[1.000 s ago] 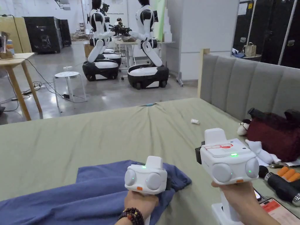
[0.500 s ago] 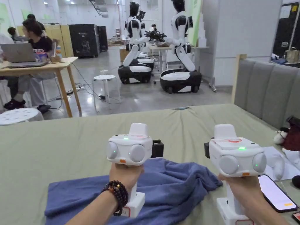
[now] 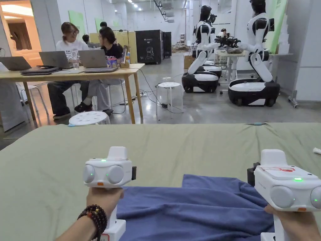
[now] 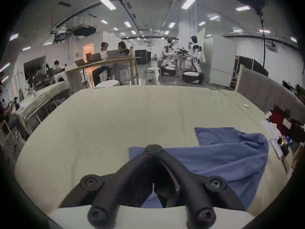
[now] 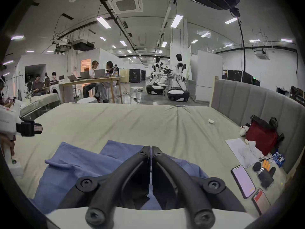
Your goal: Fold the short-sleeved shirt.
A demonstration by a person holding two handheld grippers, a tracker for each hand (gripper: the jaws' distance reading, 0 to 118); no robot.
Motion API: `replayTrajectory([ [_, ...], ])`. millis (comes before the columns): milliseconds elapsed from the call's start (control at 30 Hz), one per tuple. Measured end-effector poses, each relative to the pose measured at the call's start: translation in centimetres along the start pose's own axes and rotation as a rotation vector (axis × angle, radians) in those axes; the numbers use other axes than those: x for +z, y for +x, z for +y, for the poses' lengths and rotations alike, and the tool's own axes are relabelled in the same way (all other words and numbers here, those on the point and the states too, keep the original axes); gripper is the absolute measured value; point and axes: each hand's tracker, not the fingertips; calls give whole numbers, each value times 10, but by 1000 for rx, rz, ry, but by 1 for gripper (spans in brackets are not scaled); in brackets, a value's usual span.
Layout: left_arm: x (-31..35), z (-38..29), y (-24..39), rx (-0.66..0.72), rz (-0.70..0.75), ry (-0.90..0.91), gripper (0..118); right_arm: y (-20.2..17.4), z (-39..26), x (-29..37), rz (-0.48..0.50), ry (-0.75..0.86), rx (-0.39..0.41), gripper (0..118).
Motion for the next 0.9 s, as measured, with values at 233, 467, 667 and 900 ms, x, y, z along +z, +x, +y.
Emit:
replayTrajectory([
  [233, -80, 4, -33, 28, -8, -137, 74, 2, -9, -27, 21, -14, -8, 3],
  [467, -153, -29, -51, 10, 32, -293, 88, -9, -19, -61, 22, -54, 28, 3],
  [667, -177, -41, -53, 69, -56, -298, 89, -19, -28, -76, 31, -83, 68, 3],
  [900, -168, -46, -36, -6, -49, -278, 43, -21, -32, -77, 28, -96, 81, 3],
])
